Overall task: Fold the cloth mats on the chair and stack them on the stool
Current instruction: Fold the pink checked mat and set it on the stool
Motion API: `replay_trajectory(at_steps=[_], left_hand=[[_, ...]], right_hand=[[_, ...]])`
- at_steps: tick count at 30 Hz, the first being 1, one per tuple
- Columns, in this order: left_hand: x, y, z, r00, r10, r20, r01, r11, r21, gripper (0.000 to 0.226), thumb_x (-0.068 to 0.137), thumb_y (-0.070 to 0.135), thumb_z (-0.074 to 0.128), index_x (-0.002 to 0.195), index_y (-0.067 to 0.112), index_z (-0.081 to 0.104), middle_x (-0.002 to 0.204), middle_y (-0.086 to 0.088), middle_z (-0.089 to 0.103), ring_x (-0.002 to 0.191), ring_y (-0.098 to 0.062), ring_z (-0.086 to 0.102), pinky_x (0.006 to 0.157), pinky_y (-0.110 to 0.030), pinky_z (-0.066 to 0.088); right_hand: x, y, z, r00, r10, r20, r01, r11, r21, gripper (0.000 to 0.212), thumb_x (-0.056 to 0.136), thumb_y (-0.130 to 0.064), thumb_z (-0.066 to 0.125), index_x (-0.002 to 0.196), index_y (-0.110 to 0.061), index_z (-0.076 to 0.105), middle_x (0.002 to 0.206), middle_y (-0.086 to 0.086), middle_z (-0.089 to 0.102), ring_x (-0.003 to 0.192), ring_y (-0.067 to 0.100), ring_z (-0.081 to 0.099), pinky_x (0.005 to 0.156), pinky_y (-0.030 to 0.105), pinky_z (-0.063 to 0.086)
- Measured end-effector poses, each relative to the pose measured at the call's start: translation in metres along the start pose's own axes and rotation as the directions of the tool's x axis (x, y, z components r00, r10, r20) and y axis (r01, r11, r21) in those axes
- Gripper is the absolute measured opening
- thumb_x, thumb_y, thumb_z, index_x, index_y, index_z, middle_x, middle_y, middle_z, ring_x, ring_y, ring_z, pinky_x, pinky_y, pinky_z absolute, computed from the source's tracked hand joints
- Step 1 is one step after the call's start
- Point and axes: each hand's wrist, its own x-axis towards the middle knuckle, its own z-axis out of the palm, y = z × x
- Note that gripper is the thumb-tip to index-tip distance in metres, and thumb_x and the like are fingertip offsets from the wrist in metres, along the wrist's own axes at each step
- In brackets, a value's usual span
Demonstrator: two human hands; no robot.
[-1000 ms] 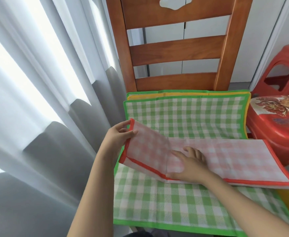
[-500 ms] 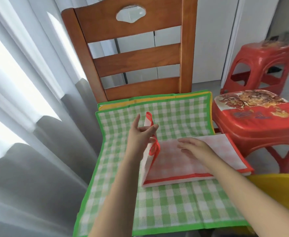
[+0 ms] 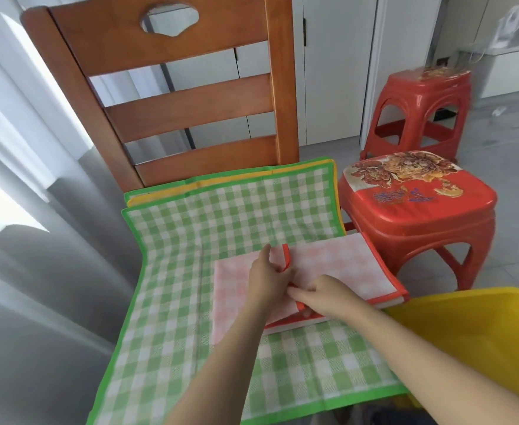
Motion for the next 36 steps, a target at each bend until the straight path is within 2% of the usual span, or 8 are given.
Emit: replay_trajectory(at_steps=[5,10,14,19,24,27,30,36], left_hand=[[0.011,-0.007,-0.010,0.983,0.148,-0.106,-0.120,0.964,0.235,0.042,0.093,0.026,0.053,0.133,0.014,0.052,0.115,-0.006,0.056,0.108,-0.020,0.054,0.091,-0.029,0.043],[0.022,-0.032,-0.025,0.960,0.260,-0.107,-0.194,0.889,0.415,0.031,0.094,0.028,0.045,0.119,0.028,0.063,0.125,0.009,0.052,0.115,-0.009,0.041,0.096,-0.013,0.020],[0.030,-0.031,-0.024,0.966,0.245,-0.085,-0.180,0.871,0.457,0.034,0.094,0.035,0.046,0.125,0.026,0.058,0.130,0.003,0.052,0.125,-0.018,0.039,0.109,-0.029,0.020],[0.041,-0.021,-0.021,0.970,0.229,-0.077,-0.146,0.811,0.566,0.032,0.091,0.042,0.051,0.116,0.023,0.060,0.120,-0.002,0.052,0.120,-0.024,0.038,0.106,-0.034,0.018],[0.040,-0.011,-0.042,0.975,0.137,-0.177,-0.045,0.893,0.448,0.019,0.089,0.041,0.056,0.091,0.024,0.065,0.100,0.003,0.059,0.099,-0.019,0.052,0.094,-0.031,0.023],[0.029,-0.013,-0.065,0.975,-0.007,-0.221,0.080,0.942,0.325,0.031,0.089,0.044,0.054,0.065,0.024,0.050,0.065,0.008,0.054,0.069,-0.011,0.052,0.094,-0.038,0.031],[0.011,-0.025,-0.085,0.973,-0.088,-0.213,0.161,0.921,0.356,0.039,0.088,0.048,0.053,0.062,0.021,0.042,0.057,0.008,0.046,0.057,-0.008,0.043,0.098,-0.043,0.034],[-0.025,-0.042,-0.094,0.986,-0.107,-0.124,0.160,0.786,0.598,0.026,0.093,0.040,0.043,0.081,0.018,0.050,0.081,0.005,0.051,0.085,-0.019,0.050,0.099,-0.038,0.026]], right_hand=[[0.006,0.007,0.005,0.998,-0.064,-0.025,0.057,0.972,-0.227,0.038,0.084,-0.023,0.059,0.053,-0.016,0.037,0.055,0.002,0.038,0.052,0.015,0.036,0.048,0.026,0.026],[0.005,0.010,0.009,0.993,-0.114,-0.028,0.103,0.959,-0.263,0.037,0.086,-0.029,0.061,0.060,-0.015,0.039,0.057,0.001,0.039,0.054,0.015,0.038,0.052,0.027,0.031],[0.007,0.012,0.014,0.991,-0.118,-0.058,0.098,0.956,-0.275,0.036,0.085,-0.033,0.062,0.063,-0.016,0.040,0.059,0.000,0.044,0.062,0.018,0.045,0.062,0.030,0.040],[0.005,0.015,0.019,0.983,-0.162,-0.088,0.122,0.930,-0.348,0.036,0.086,-0.034,0.055,0.063,-0.016,0.033,0.058,-0.002,0.039,0.059,0.018,0.040,0.054,0.030,0.033],[0.006,0.009,0.016,0.959,-0.193,-0.205,0.058,0.848,-0.526,0.035,0.085,-0.034,0.047,0.059,-0.021,0.028,0.061,-0.003,0.041,0.072,0.025,0.045,0.057,0.031,0.030],[0.015,0.005,0.011,0.919,-0.223,-0.324,-0.005,0.818,-0.576,0.021,0.087,-0.037,0.045,0.073,-0.021,0.046,0.095,0.004,0.062,0.100,0.027,0.052,0.080,0.034,0.034],[0.030,0.004,0.008,0.898,-0.196,-0.393,-0.091,0.793,-0.603,0.031,0.092,-0.038,0.043,0.105,-0.013,0.055,0.119,0.008,0.057,0.115,0.029,0.045,0.095,0.036,0.032],[0.047,-0.001,0.016,0.871,-0.265,-0.413,0.031,0.870,-0.493,0.023,0.095,-0.034,0.047,0.106,-0.017,0.058,0.114,0.003,0.055,0.110,0.025,0.043,0.092,0.034,0.032]])
